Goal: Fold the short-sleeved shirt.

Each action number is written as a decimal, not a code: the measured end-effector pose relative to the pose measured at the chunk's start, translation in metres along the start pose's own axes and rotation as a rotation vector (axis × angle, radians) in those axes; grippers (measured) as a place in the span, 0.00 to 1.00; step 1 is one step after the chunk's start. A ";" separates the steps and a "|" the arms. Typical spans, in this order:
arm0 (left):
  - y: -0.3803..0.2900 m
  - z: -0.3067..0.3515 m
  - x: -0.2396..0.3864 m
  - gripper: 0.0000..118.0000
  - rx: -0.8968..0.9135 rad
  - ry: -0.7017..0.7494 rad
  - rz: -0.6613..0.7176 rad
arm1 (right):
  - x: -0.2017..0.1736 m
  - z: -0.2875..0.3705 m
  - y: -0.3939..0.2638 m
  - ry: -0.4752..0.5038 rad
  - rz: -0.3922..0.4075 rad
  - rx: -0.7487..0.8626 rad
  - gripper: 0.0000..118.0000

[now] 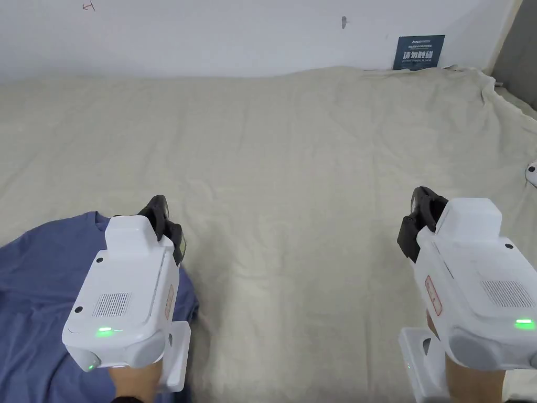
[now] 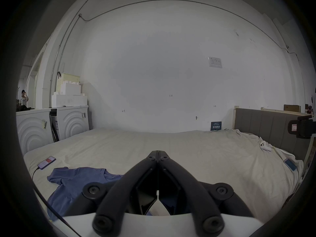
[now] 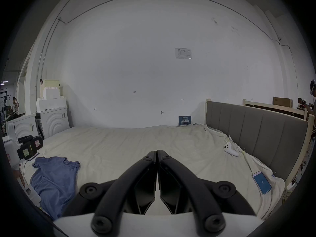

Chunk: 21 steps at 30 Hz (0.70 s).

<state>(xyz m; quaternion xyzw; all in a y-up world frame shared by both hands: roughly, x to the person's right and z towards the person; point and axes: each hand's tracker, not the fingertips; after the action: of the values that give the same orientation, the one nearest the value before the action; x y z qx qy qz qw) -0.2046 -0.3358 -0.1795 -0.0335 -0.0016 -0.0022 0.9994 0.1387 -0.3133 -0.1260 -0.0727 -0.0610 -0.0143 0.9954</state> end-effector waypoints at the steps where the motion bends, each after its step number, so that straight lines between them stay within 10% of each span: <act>1: 0.000 0.000 0.000 0.00 0.000 0.002 0.000 | 0.000 0.000 0.000 -0.001 0.002 0.001 0.00; 11: -0.001 -0.007 -0.003 0.00 -0.017 -0.013 0.040 | -0.006 0.002 0.008 -0.041 0.116 0.010 0.00; 21: -0.014 -0.021 -0.068 0.00 0.019 -0.465 1.285 | -0.056 0.012 -0.003 -0.288 0.998 0.277 0.00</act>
<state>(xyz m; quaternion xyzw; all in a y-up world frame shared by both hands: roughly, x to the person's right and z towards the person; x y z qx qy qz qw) -0.2723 -0.3507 -0.2000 -0.0185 -0.1959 0.5986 0.7765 0.0820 -0.3136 -0.1204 0.0381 -0.1562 0.4787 0.8631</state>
